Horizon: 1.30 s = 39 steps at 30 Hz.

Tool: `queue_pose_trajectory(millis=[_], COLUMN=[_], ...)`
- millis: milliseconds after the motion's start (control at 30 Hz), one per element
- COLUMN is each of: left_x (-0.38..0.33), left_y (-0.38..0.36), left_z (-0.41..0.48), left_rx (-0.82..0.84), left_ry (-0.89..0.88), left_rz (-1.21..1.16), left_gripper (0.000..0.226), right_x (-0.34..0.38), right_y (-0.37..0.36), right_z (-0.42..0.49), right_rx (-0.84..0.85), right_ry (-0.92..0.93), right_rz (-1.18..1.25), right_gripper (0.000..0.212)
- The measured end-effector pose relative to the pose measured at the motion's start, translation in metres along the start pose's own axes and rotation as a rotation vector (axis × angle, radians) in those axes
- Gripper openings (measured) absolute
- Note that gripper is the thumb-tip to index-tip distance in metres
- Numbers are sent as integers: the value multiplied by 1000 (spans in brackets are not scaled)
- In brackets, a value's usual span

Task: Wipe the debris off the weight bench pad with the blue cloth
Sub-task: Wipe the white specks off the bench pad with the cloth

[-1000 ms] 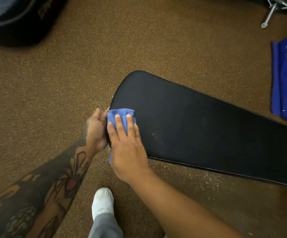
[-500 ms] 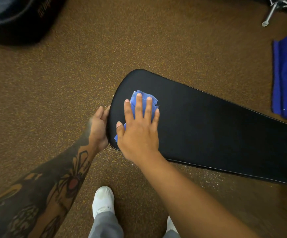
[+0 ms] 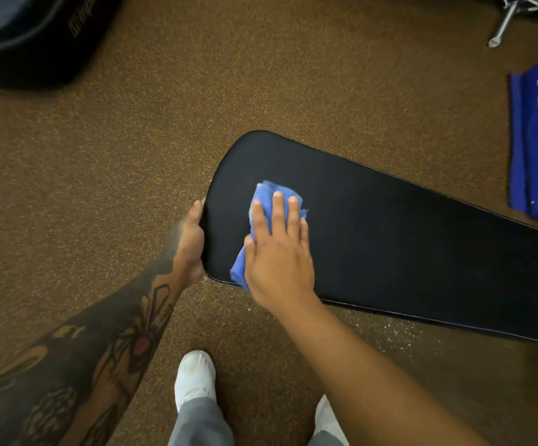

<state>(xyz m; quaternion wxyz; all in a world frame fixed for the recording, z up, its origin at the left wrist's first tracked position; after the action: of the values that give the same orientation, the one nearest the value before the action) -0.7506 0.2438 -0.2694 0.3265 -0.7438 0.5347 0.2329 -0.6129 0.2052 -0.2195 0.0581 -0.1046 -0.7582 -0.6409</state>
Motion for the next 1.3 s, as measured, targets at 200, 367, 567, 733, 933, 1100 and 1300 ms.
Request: queue_pose_trajectory(millis=[200, 367, 567, 733, 933, 1100, 1300], left_x=[1, -2, -2, -3, 1, -1, -2], left_y=[-1, -3, -3, -6, -4, -6, -3], left_z=[-3, -3, -4, -5, -4, -7, -10], left_rx=[-52, -65, -79, -62, -68, -39, -24], left_ry=[18, -26, -55, -60, -13, 6, 43], left_rz=[46, 54, 78, 75, 54, 40, -54], left_gripper=[52, 45, 42, 43, 50, 51, 55], right_x=[1, -35, -25, -46, 14, 4, 43], right_y=[-6, 3, 2, 5, -4, -4, -10], right_z=[-37, -25, -44, -31, -40, -25, -31], right_rx=[11, -35, -46, -56, 19, -50, 48], right_ry=[121, -9, -67, -145, 188, 92, 306], right_rz=[-24, -19, 19, 67, 7, 37, 22], right_gripper=[58, 55, 58, 57, 70, 64, 77])
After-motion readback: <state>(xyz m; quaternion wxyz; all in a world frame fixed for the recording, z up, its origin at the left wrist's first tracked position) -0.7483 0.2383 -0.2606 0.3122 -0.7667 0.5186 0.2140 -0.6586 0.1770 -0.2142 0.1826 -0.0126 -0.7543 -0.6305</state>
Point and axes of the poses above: each hand's wrist, its own z-axis towards the middle knuckle, its own y-axis out of the back of the hand, x = y × z, the point moved 4 cm from there along z, towards the middle knuckle, and after that the axes turned 4 degrees about -y, right-handed, at the moved point
